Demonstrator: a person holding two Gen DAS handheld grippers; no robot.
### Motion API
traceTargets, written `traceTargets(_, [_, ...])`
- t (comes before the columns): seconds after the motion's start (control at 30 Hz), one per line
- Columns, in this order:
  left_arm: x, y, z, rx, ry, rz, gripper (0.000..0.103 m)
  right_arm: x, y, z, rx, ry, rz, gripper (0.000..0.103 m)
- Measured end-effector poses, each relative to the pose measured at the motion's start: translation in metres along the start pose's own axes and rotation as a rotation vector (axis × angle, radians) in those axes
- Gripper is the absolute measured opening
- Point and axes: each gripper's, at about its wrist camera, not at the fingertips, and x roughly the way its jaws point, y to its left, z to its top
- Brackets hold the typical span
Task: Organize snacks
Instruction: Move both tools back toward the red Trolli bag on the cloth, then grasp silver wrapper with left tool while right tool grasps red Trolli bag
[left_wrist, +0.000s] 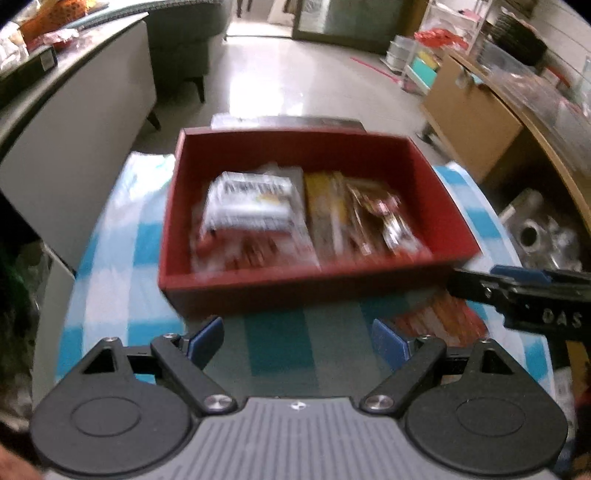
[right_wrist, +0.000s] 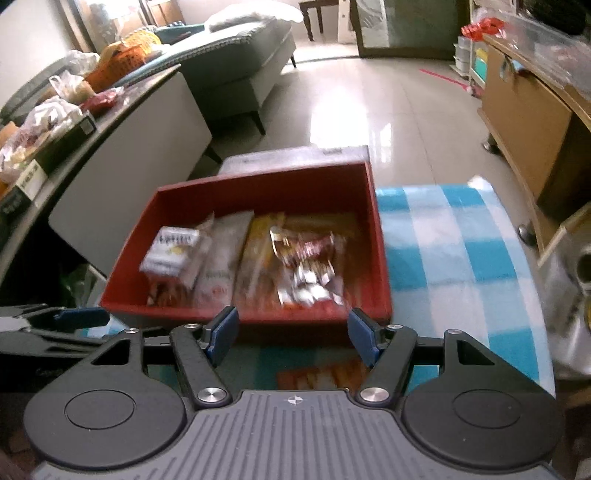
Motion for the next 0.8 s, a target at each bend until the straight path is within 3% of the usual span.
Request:
traceTargets(0.33, [-0.003, -0.025, -0.079, 0.024, 0.156, -0.091, 0.082, -0.024, -0.005, -0.042, 0.011, 0.031, 0.013, 0.080])
traceTargets(0.67, [0.024, -0.058, -0.119, 0.094, 0.235, -0.056, 0.082, -0.021, -0.016, -0.055, 0.016, 0.061, 0.007, 0.083])
traceTargets(0.8, [0.027, -0.070, -0.126, 0.165, 0.208, 0.000, 0.082, -0.014, -0.027, -0.056, 0.039, 0.083, -0.003, 0.083])
